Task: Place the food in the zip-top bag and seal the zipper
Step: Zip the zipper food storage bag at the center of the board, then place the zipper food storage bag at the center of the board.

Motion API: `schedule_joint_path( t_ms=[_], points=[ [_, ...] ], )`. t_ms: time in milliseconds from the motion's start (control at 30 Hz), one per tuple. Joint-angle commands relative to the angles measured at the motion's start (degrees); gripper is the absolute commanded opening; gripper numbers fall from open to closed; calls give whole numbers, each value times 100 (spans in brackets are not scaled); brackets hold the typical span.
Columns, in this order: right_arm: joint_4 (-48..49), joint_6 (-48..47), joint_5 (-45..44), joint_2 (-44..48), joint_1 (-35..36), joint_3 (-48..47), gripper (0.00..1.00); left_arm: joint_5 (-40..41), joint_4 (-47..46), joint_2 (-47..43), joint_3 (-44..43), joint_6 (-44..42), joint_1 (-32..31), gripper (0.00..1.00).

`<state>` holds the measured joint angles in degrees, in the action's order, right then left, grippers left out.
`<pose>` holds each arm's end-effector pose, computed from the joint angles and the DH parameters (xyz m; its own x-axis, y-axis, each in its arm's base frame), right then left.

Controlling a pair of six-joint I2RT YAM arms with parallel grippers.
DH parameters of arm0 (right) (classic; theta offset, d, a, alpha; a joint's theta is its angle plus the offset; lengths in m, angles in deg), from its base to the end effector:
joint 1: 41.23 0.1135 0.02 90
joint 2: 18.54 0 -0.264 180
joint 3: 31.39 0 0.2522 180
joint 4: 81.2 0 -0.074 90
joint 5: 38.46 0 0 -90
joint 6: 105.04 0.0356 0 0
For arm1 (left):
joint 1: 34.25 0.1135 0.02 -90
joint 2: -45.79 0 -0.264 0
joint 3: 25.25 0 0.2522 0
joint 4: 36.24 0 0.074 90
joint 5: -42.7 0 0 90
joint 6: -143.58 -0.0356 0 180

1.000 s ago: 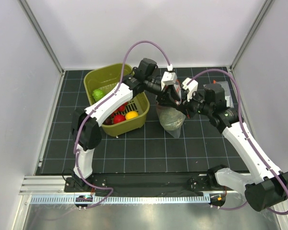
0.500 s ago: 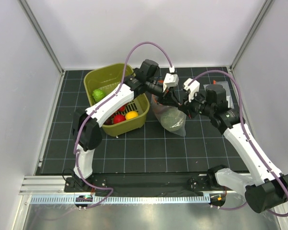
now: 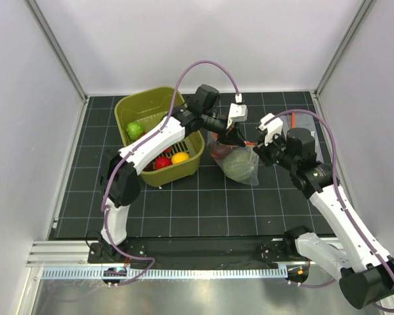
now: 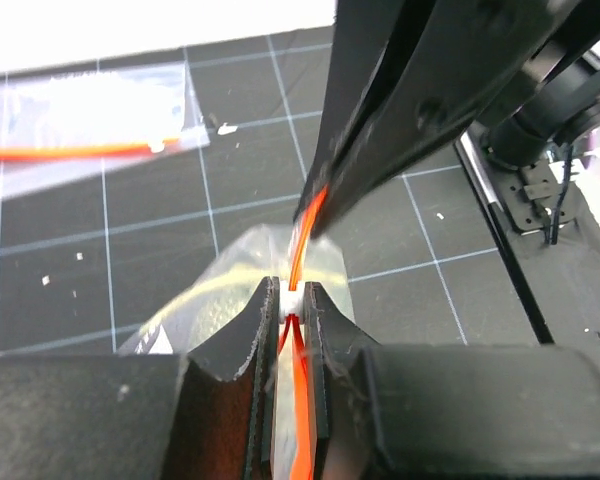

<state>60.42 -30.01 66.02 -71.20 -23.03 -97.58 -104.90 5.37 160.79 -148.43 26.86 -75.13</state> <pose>0.1905 0.0720 0.3368 -0.2519 -0.3461 -0.9038 -0.6035 0.7862 -0.1329 0.3273 -0.3231 0.3374 0.0252 0.2969 -0.9546 0.9764 -0.2122 -0.0402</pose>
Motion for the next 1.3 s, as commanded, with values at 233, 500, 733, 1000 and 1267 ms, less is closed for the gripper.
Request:
schedule_joint_path(
  t_ms=[233,500,733,1000,1267],
  points=[
    [713,433,-2998,520,-211,285,1,1286,-1237,-258,791,1465,554,0],
    [265,793,-5472,98,-431,-101,1,2384,-1450,-505,1011,2267,994,0],
    [406,846,-5588,143,-466,-13,1,2377,-1450,-610,1099,2540,1153,0],
    [704,933,-4533,-279,-475,-399,1,2587,-1371,-716,1029,2610,1153,0],
    [714,1390,-4252,-1070,-466,-1050,16,3079,-1151,-900,1064,2839,1161,12]
  ],
)
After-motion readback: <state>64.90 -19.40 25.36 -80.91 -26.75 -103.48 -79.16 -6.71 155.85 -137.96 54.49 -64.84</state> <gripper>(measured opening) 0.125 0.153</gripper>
